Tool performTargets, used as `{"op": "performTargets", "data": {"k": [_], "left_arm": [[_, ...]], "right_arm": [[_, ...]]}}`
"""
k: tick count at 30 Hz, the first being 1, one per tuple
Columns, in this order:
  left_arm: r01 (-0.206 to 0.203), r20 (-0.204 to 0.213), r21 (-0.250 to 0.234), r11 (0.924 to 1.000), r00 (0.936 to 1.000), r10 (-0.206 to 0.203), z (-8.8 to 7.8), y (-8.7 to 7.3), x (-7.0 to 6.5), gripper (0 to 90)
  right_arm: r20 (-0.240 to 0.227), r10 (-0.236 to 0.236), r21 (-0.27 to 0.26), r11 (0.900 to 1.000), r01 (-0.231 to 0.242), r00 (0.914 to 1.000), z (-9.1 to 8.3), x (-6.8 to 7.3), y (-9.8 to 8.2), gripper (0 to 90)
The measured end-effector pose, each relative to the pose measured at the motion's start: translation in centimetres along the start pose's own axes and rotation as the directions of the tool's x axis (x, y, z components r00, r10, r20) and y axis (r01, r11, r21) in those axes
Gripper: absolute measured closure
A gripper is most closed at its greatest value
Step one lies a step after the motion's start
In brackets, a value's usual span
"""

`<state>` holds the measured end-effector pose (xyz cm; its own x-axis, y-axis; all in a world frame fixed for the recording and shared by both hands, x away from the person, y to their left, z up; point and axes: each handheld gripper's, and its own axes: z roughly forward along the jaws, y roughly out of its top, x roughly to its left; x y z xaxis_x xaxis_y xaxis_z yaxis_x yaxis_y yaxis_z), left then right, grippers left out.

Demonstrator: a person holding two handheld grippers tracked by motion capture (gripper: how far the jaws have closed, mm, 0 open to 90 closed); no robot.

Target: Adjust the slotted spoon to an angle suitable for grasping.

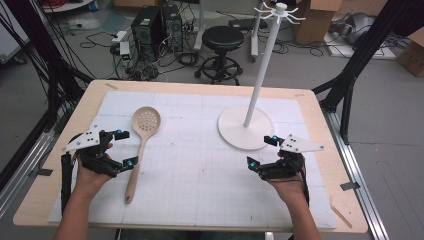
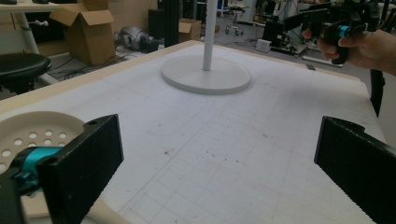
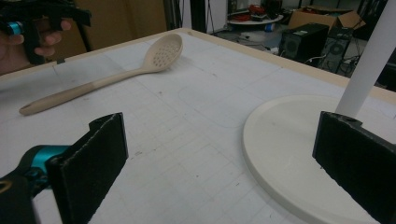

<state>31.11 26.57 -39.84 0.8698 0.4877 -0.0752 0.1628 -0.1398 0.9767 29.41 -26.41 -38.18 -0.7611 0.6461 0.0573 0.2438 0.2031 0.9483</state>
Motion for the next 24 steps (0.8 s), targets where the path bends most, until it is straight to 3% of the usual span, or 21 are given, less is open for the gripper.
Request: {"op": "performTargets", "data": {"k": [21,24], "left_arm": [[0.021,-0.064,0.057,0.9982,0.9978,-0.018,0.29,-0.36,0.05,1.8],[0.06,-0.127,0.096,0.9936,0.9908,-0.047,0.6,-0.85,0.24,1.8]], "right_arm": [[0.012,-0.013,0.013,1.0,0.013,0.9998,0.0,0.26,-0.06,1.6],[0.011,-0.001,0.016,1.0,0.001,0.9999,0.05,0.17,-0.14,1.6]]}}
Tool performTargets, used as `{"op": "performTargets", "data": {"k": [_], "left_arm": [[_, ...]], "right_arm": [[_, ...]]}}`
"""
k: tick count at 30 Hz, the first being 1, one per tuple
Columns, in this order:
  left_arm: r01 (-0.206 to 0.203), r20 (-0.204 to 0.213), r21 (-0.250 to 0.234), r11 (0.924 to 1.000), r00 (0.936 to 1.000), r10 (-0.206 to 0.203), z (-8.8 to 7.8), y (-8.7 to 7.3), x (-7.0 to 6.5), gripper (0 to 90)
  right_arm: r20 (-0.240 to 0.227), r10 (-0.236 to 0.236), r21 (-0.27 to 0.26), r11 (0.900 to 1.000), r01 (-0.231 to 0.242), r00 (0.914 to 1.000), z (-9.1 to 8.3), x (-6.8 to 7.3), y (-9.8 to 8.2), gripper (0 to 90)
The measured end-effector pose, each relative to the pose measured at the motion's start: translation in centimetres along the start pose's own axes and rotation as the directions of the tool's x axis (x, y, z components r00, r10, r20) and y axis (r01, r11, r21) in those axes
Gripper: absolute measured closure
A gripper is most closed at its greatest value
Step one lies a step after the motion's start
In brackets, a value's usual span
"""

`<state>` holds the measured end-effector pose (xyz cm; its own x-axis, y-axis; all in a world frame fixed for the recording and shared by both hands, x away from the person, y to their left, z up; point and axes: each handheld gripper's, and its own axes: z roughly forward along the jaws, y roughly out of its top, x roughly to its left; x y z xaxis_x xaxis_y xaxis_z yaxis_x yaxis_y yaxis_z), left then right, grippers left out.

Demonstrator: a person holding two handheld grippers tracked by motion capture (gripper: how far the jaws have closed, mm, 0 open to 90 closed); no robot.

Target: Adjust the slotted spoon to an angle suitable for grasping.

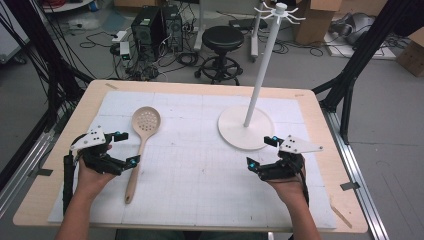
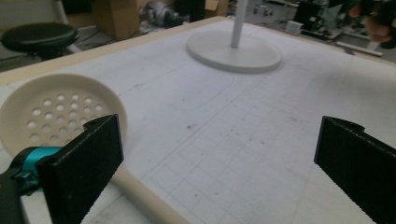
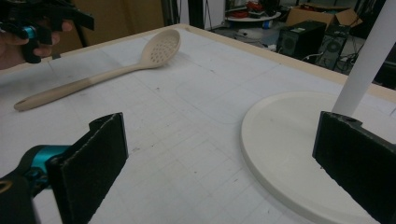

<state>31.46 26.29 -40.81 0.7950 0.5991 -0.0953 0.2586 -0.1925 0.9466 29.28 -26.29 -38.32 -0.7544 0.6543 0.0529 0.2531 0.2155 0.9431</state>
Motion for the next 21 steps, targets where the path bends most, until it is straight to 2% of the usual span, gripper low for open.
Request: {"op": "performTargets", "data": {"k": [7,9,11,14,15,16,17,19,20,21], "left_arm": [[0.053,-0.046,0.026,0.9983,0.9976,-0.051,0.5,-0.1,0.0,2.6],[0.07,-0.055,0.03,0.9971,0.9962,-0.068,0.5,0.0,0.1,15.3],[0.087,-0.065,0.045,0.9952,0.9944,-0.083,0.9,-0.1,0.3,17.5],[0.083,-0.094,0.075,0.9937,0.9926,-0.076,1.1,-0.2,0.3,19.1],[0.091,-0.134,0.113,0.9894,0.9881,-0.076,1.5,-0.3,0.3,19.3],[0.094,-0.155,0.132,0.9868,0.9852,-0.073,1.7,-0.4,0.3,19.4],[0.094,-0.155,0.132,0.9868,0.9852,-0.073,1.7,-0.4,0.3,19.4],[0.118,-0.189,0.153,0.9812,0.978,-0.088,1.9,-0.5,0.5,19.4],[0.152,-0.219,0.167,0.9741,0.969,-0.114,2.1,-0.6,0.6,21.0],[0.171,-0.232,0.174,0.9698,0.9642,-0.128,2.1,-0.7,0.7,23.2]], "right_arm": [[-0.008,-0.014,-0.003,1.0,0.014,0.9999,-0.1,0.0,-0.1,1.6],[0.0,-0.019,0.002,1.0,0.019,0.9998,-0.4,0.0,-0.2,1.6],[0.006,-0.014,0.002,1.0,0.014,0.9999,-0.6,-0.1,-0.3,1.6],[0.014,-0.002,0.001,1.0,0.002,0.9999,-0.7,-0.2,-0.4,1.6],[0.014,0.0,0.004,1.0,0.0,0.9999,-0.7,-0.2,-0.5,1.6],[0.013,-0.002,0.006,1.0,0.002,0.9999,-0.7,-0.2,-0.5,1.6],[0.015,-0.008,0.009,1.0,0.007,0.9999,-0.6,-0.2,-0.5,1.6],[0.012,-0.008,0.013,1.0,0.007,0.9999,-0.5,-0.2,-0.5,1.6],[0.013,-0.009,0.021,1.0,0.009,0.9999,-0.4,-0.1,-0.5,1.6],[0.012,-0.009,0.025,1.0,0.008,0.9999,-0.4,-0.1,-0.5,1.6]]}}
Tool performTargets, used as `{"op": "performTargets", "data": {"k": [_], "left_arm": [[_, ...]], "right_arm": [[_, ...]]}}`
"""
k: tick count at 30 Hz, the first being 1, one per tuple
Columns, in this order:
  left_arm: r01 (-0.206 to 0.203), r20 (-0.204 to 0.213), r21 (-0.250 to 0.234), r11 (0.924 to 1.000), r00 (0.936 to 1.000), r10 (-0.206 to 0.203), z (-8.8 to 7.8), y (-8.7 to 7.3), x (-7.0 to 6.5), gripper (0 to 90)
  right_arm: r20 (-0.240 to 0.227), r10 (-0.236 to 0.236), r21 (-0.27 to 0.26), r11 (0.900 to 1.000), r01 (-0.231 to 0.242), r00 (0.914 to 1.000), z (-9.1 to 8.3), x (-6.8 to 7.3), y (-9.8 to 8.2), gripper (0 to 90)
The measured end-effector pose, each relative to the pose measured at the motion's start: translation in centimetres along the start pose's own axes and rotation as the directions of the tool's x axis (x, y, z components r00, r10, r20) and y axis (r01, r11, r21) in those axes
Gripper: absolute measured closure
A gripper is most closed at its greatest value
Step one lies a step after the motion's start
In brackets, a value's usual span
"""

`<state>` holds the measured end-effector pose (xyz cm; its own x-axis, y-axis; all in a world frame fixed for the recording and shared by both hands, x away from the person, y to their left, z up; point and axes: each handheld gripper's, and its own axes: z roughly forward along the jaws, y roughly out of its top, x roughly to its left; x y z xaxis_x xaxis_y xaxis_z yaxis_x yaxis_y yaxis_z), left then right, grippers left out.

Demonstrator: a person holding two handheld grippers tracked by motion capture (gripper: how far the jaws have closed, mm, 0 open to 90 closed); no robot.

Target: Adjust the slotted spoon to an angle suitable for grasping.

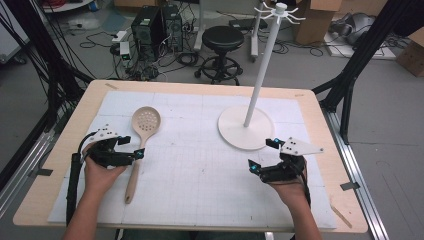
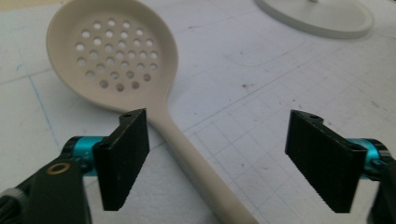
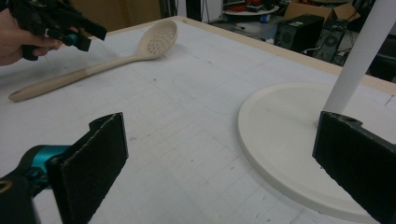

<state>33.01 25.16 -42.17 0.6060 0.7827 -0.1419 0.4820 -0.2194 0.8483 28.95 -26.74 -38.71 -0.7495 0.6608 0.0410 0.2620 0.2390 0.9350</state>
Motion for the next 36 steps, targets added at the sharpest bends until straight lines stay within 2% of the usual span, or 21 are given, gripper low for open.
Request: {"op": "performTargets", "data": {"k": [2,3,8,11,12,13,16,18,20,22,25,28,29,30,36], "left_arm": [[0.011,-0.009,0.009,0.9999,0.9999,-0.011,0.1,0.0,0.0,25.1],[0.016,-0.031,0.033,0.9993,0.9994,-0.015,0.3,-0.1,-0.1,25.4],[0.024,-0.052,0.078,0.9967,0.9984,-0.02,0.9,-0.3,-0.5,26.9],[0.006,-0.081,0.121,0.9926,0.9967,0.004,1.4,-0.5,-0.8,26.8],[0.006,-0.081,0.121,0.9926,0.9967,0.004,1.4,-0.5,-0.8,26.8],[0.005,-0.1,0.137,0.9905,0.9949,0.009,1.6,-0.5,-0.9,26.8],[0.001,-0.116,0.169,0.9856,0.993,0.019,2.0,-0.7,-1.0,26.8],[-0.007,-0.129,0.209,0.9778,0.991,0.035,2.3,-0.9,-1.1,26.8],[-0.023,-0.159,0.252,0.9674,0.985,0.065,2.7,-1.1,-1.3,29.5],[-0.025,-0.162,0.25,0.9679,0.9845,0.067,2.8,-1.1,-1.4,30.7],[-0.022,-0.15,0.259,0.9657,0.9868,0.062,2.8,-1.0,-1.4,34.4],[-0.058,-0.107,0.271,0.9609,0.9902,0.09,2.7,-0.8,-1.6,46.6],[-0.058,-0.107,0.271,0.9609,0.9902,0.09,2.7,-0.8,-1.6,50.5],[-0.082,-0.097,0.277,0.9574,0.9889,0.113,2.6,-0.7,-1.8,52.2],[-0.105,-0.088,0.29,0.9513,0.9869,0.135,2.5,-0.6,-2.1,57.5]], "right_arm": [[0.004,-0.006,0.003,1.0,0.006,1.0,0.0,0.0,0.0,1.6],[0.005,-0.003,0.004,1.0,0.003,1.0,0.0,0.0,-0.1,1.6],[0.002,-0.002,0.015,1.0,0.001,1.0,0.2,0.1,-0.2,1.6],[0.002,-0.017,0.021,1.0,0.017,0.9998,0.4,0.1,-0.1,1.6],[0.002,-0.017,0.021,1.0,0.017,0.9998,0.4,0.1,-0.1,1.6],[0.001,-0.016,0.019,1.0,0.016,0.9999,0.4,0.2,-0.1,1.6],[0.003,-0.013,0.023,1.0,0.013,0.9999,0.4,0.2,-0.1,1.6],[0.004,-0.014,0.022,1.0,0.013,0.9999,0.4,0.2,-0.1,1.6],[0.005,-0.013,0.026,1.0,0.013,0.9999,0.4,0.3,-0.1,1.6],[0.003,-0.022,0.023,0.999,0.022,0.9998,0.5,0.2,-0.1,1.6],[0.003,-0.021,0.028,0.999,0.021,0.9998,0.5,0.3,-0.1,1.6],[0.004,-0.021,0.029,0.999,0.021,0.9998,0.7,0.2,-0.1,1.6],[0.003,-0.015,0.033,0.999,0.015,0.9999,0.7,0.3,-0.2,1.6],[0.002,-0.02,0.032,0.999,0.02,0.9998,0.7,0.3,-0.2,1.6],[-0.003,-0.026,0.037,0.999,0.027,0.9996,0.9,0.4,-0.2,1.6]]}}
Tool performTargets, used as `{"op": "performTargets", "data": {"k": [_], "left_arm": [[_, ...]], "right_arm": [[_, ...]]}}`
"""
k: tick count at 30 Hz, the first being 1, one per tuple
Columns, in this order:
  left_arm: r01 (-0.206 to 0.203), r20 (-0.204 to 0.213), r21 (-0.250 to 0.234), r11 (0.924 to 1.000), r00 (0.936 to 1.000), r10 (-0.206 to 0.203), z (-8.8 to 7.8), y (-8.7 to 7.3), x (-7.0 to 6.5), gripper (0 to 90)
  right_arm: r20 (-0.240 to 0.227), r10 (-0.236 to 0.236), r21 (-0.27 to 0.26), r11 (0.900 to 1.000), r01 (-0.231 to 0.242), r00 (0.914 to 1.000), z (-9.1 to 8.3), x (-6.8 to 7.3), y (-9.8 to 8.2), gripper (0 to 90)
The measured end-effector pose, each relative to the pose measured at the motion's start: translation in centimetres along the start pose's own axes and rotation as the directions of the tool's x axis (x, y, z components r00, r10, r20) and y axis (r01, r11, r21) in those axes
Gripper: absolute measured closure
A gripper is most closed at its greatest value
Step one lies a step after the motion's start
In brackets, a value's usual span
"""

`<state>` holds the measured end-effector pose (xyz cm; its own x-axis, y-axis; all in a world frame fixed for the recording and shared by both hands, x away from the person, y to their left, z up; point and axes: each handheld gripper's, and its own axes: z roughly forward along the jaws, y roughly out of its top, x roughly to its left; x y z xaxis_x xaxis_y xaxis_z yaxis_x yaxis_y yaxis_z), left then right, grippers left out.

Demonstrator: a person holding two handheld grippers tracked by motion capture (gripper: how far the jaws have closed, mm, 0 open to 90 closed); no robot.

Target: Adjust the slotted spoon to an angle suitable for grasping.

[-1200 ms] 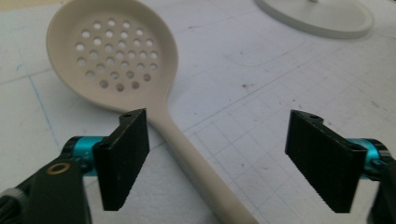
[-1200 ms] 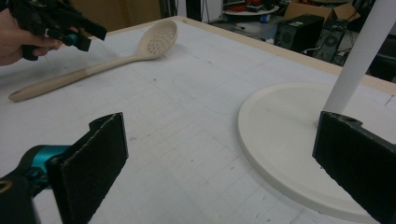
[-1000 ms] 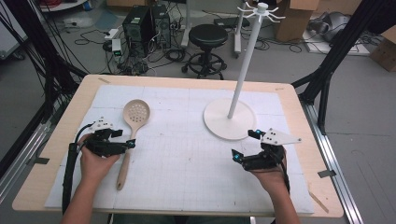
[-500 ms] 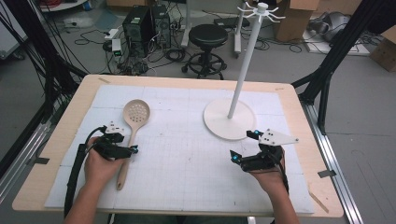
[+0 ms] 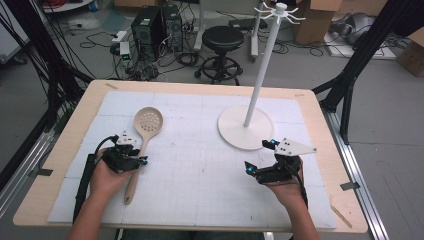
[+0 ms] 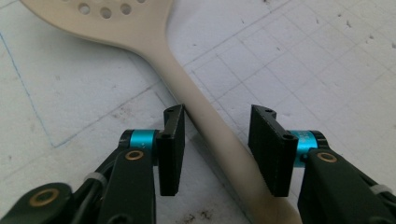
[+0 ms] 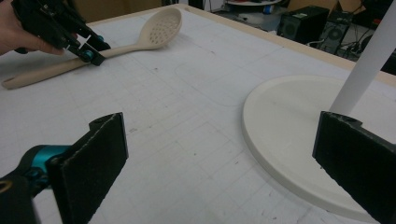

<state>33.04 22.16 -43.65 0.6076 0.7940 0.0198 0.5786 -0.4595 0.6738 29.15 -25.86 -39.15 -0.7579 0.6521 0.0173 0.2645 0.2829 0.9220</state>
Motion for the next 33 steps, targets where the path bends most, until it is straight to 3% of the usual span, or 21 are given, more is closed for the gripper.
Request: {"op": "performTargets", "data": {"k": [10,22,26,28,33], "left_arm": [[-0.037,0.004,0.007,0.9993,0.9993,0.037,-0.31,-0.07,-0.18,64.9],[-0.054,0.066,0.011,0.9985,0.9964,0.053,-0.46,-0.05,-0.24,74.0],[-0.078,0.102,0.006,0.997,0.9918,0.077,-0.4,0.01,-0.41,77.1],[-0.114,0.124,0.001,0.9935,0.9858,0.113,-0.33,0.08,-0.67,77.1],[-0.134,0.152,-0.008,0.991,0.9793,0.133,-0.3,0.05,-0.72,77.1]], "right_arm": [[-0.006,0.002,0.011,1.0,-0.002,1.0,0.3,0.19,-0.01,1.6],[-0.009,-0.002,0.019,1.0,0.002,1.0,0.42,0.2,-0.03,1.6],[-0.012,-0.008,0.023,1.0,0.008,0.9999,0.53,0.24,-0.03,1.6],[-0.011,-0.007,0.017,1.0,0.008,0.9999,0.48,0.2,0.01,1.6],[-0.012,-0.007,0.019,1.0,0.007,0.9999,0.49,0.22,-0.01,1.6]]}}
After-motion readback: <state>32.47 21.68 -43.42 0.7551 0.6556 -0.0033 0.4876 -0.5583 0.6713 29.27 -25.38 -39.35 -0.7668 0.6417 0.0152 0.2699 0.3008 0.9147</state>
